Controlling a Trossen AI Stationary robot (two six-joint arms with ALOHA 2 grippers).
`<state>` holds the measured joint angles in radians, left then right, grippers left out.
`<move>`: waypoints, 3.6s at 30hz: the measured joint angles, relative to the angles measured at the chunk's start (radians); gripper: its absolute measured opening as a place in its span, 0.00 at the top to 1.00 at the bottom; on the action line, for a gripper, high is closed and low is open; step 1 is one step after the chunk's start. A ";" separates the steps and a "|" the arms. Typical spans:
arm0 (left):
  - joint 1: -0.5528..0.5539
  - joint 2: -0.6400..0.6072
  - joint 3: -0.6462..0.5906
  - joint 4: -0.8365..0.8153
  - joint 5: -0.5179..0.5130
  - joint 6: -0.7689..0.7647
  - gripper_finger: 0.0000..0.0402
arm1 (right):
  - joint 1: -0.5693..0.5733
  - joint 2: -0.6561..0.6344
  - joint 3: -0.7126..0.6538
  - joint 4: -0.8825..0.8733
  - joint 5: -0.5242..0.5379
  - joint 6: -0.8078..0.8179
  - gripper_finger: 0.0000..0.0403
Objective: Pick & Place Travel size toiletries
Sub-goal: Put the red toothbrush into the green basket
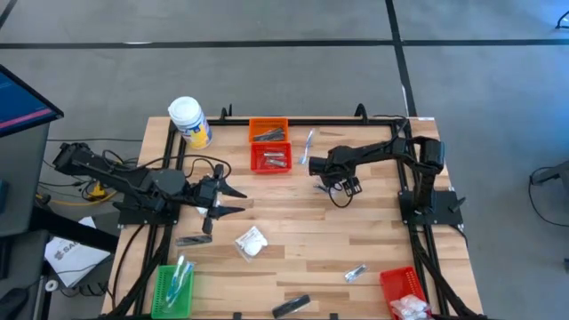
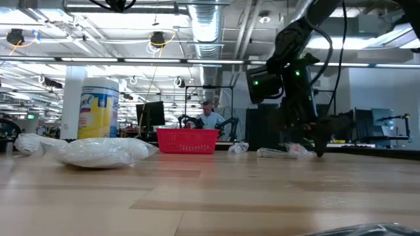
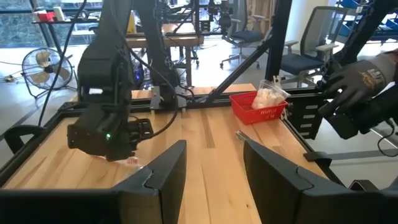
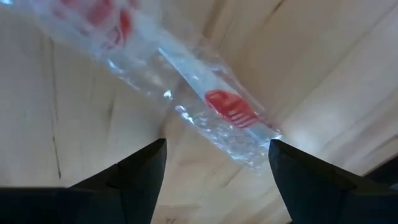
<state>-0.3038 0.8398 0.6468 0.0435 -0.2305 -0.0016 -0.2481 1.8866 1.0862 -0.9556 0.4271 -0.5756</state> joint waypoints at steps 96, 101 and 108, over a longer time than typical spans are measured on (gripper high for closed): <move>0.000 -0.002 0.000 -0.001 0.001 -0.030 0.61 | 0.200 -0.003 0.018 -0.039 -0.299 0.714 0.96; -0.001 -0.008 0.000 -0.005 0.000 -0.034 0.61 | 0.232 -0.046 0.037 -0.029 -0.315 0.838 0.94; -0.032 -0.034 -0.001 -0.003 0.000 -0.034 0.61 | 0.275 -0.236 0.041 0.053 -0.252 1.006 0.97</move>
<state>-0.3358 0.8062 0.6460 0.0409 -0.2309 -0.0353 0.0273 1.6511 1.1275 -0.9024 0.1747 0.4302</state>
